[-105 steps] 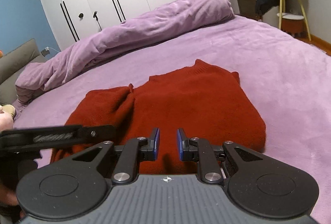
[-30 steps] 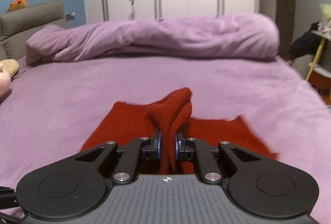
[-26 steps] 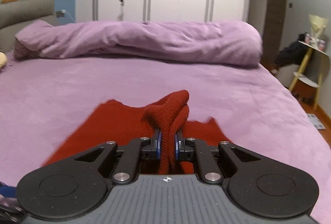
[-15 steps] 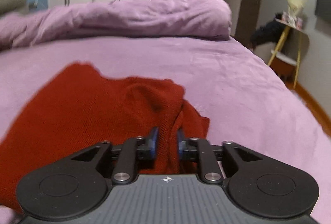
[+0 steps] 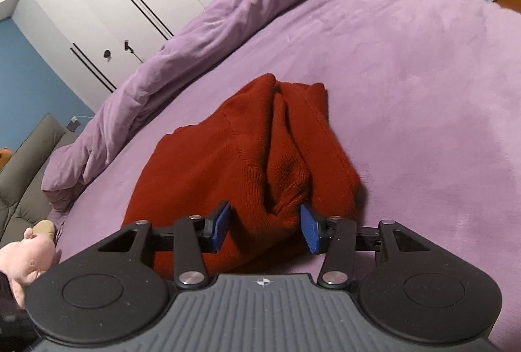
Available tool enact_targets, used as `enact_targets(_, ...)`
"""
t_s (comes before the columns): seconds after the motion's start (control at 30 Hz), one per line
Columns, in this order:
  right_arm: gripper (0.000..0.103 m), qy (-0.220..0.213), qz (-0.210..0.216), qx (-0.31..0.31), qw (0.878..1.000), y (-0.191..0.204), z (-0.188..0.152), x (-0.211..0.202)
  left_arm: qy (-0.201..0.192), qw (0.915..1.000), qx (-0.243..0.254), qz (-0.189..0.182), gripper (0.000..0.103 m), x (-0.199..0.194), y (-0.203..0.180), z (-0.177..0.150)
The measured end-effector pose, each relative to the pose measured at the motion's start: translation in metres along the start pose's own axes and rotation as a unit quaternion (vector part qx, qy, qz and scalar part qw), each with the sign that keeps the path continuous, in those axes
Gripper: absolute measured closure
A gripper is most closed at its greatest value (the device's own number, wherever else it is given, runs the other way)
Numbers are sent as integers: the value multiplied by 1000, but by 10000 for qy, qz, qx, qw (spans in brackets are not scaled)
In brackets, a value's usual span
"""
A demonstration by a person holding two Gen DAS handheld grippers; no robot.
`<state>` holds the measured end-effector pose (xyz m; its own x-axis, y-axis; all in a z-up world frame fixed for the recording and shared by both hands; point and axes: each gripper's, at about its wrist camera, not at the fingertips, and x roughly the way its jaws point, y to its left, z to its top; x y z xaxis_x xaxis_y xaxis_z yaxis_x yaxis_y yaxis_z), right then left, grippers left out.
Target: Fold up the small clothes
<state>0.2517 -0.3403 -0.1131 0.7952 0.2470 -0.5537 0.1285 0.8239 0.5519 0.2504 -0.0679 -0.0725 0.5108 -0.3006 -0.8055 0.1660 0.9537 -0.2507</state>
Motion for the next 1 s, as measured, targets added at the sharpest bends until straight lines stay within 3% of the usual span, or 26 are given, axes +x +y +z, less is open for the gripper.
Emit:
enact_targets(0.03,80,-31,-66,-58,10000,6,0,1,-8,10000,43,67,42,2,-2,1)
enact_targets(0.1,85,-70,-160,-291,9994,16,3,0,-81,9997,133,204,42,3,-5,3)
enact_targets(0.13,86,-123,181,2,9998,11,7,-4,-136,9994,174,267,42,2,-5,3)
enact_targets(0.17,87,-162,800,619,9947,-3,12,-9,-155,9992,211,316,42,2,-3,3)
enact_targets(0.2,87,-273,1367,1316,9814,-21,15,-14,-141,9991,216,335,39,2,-1,3)
enact_targets(0.23,87,-371,1440,1629,9754,-34,16,-18,-118,9993,177,313,38,3,1,3)
enact_targets(0.27,87,-442,1197,1579,9792,-40,18,-21,-65,9995,131,281,38,4,2,3)
enact_targets(0.33,88,-338,126,765,9964,-34,18,-18,58,9997,53,250,38,5,4,2)
enact_targets(0.37,88,-234,-285,305,9989,-27,14,-13,48,9996,68,286,38,4,4,2)
enact_targets(0.47,87,-298,-640,-532,9961,-5,8,-13,102,9990,200,398,39,3,-1,2)
enact_targets(0.67,85,-686,-936,-1278,9850,25,8,-29,133,9987,184,457,40,-1,-2,5)
enact_targets(0.77,78,-971,-746,-1485,9813,33,5,-42,149,9986,164,479,40,0,-4,5)
enact_targets(0.83,70,-964,-588,-1449,9830,35,3,-45,121,9986,166,490,40,-1,-7,5)
enact_targets(1.0,69,-669,-478,-1162,9898,28,-10,-44,76,9986,150,498,40,-6,-6,6)
